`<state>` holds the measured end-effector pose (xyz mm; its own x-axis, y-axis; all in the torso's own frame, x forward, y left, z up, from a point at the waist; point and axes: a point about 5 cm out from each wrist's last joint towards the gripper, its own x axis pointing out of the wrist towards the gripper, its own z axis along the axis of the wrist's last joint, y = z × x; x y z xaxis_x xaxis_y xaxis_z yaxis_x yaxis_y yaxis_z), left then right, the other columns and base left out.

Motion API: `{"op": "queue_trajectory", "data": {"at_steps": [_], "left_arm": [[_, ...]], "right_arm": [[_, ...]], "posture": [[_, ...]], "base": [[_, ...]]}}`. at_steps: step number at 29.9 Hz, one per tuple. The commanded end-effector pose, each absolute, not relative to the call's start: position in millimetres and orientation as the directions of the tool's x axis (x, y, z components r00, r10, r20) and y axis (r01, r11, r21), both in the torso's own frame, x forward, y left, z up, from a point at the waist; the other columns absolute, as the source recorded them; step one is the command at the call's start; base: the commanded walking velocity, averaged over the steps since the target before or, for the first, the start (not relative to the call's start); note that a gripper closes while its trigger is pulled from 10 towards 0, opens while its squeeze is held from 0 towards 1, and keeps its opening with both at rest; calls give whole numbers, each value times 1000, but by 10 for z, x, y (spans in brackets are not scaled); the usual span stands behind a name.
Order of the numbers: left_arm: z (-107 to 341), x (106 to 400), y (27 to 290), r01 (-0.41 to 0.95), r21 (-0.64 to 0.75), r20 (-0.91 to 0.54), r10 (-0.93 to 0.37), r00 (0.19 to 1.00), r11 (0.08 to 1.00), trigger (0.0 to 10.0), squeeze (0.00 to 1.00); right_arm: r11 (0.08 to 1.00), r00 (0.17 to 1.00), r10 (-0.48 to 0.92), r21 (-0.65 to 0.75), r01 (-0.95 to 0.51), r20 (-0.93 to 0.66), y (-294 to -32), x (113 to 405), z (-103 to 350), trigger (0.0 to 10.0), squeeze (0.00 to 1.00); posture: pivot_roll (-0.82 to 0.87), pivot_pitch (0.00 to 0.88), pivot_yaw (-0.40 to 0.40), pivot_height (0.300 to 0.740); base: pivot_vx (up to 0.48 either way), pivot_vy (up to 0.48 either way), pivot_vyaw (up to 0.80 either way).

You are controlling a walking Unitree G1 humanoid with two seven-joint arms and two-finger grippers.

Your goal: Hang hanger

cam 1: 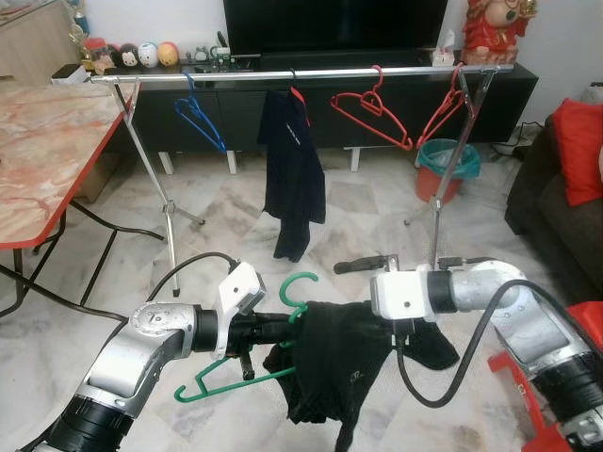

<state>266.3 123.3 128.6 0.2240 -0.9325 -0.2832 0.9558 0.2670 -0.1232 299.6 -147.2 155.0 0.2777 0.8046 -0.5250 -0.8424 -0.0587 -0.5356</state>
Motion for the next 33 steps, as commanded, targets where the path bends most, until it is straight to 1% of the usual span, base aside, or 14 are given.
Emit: {"op": "queue_trajectory", "data": {"at_steps": [1, 3, 4, 6, 10, 13, 18, 20, 28, 29, 30, 31, 32, 33], "left_arm": [[1389, 2640, 1185, 969, -105, -246, -950, 193, 224, 10000, 0], [1389, 2640, 1185, 969, -105, -246, -950, 193, 224, 10000, 0], [1393, 2642, 1185, 969, -105, -248, -950, 190, 221, 10000, 0], [1399, 2642, 1181, 970, -106, -248, -950, 188, 219, 10000, 0], [1404, 2638, 1174, 970, -106, -247, -951, 186, 217, 10000, 0], [1407, 2634, 1170, 971, -109, -246, -952, 182, 213, 10000, 0], [1409, 2632, 1165, 972, -107, -246, -953, 179, 210, 10000, 0], [1414, 2625, 1160, 973, -108, -244, -954, 172, 204, 10000, 0], [1425, 2599, 1153, 977, -108, -244, -958, 153, 184, 10000, 0], [1425, 2597, 1154, 977, -107, -245, -958, 152, 183, 10000, 0], [1425, 2594, 1156, 977, -108, -246, -958, 151, 182, 10000, 0], [1424, 2593, 1155, 978, -108, -246, -958, 150, 181, 10000, 0], [1424, 2591, 1154, 978, -108, -246, -958, 149, 180, 10000, 0], [1424, 2591, 1154, 978, -108, -246, -958, 149, 180, 10000, 0]], "right_arm": [[-73, 261, 817, -542, -837, -515, -1420, 3015, 1582, 10000, 0], [-73, 261, 817, -542, -837, -515, -1420, 3015, 1582, 10000, 0], [-99, 220, 819, -508, -855, -530, -1416, 2998, 1557, 10000, 0], [-125, 180, 818, -475, -871, -547, -1423, 2973, 1523, 10000, 0], [-126, 163, 810, -438, -890, -564, -1435, 2968, 1466, 10000, 0], [-143, 115, 815, -389, -910, -568, -1438, 2931, 1425, 10000, 0], [-137, 116, 811, -380, -915, -573, -1475, 2957, 1399, 10000, 0], [-120, 124, 817, -378, -918, -562, -1470, 2981, 1393, 10000, 0], [-108, 116, 822, -352, -930, -557, -1460, 3005, 1352, 10000, 0], [-105, 114, 824, -348, -932, -555, -1459, 3007, 1351, 9059, 0], [-104, 111, 827, -345, -933, -551, -1457, 3006, 1351, 4824, 0], [-104, 109, 829, -343, -934, -548, -1457, 3008, 1351, 4824, 0], [-102, 106, 834, -339, -935, -542, -1455, 3010, 1353, 2667, 0], [-102, 106, 834, -339, -935, -542, -1455, 3010, 1353, 2667, 0]], "posture": [[-54, 0, 32, 740], [-54, 0, 32, 740], [-50, 0, 30, 740], [-47, 0, 29, 740], [-47, 0, 29, 740], [-46, 0, 30, 740], [-46, 0, 29, 740], [-46, 0, 29, 740], [-42, 0, 27, 740], [-42, 0, 27, 740], [-42, 0, 27, 740], [-38, 0, 26, 740], [-38, 0, 26, 740], [-38, 0, 26, 740]], "base": [[0, 0, 0], [0, 0, 0], [0, 0, 0], [0, 0, 0], [0, 0, 0], [0, 0, 0], [0, 0, 0], [0, 0, 0], [0, 0, 0], [0, 0, 0], [0, 0, 0], [0, 0, 0], [0, 0, 0], [0, 0, 0]]}}
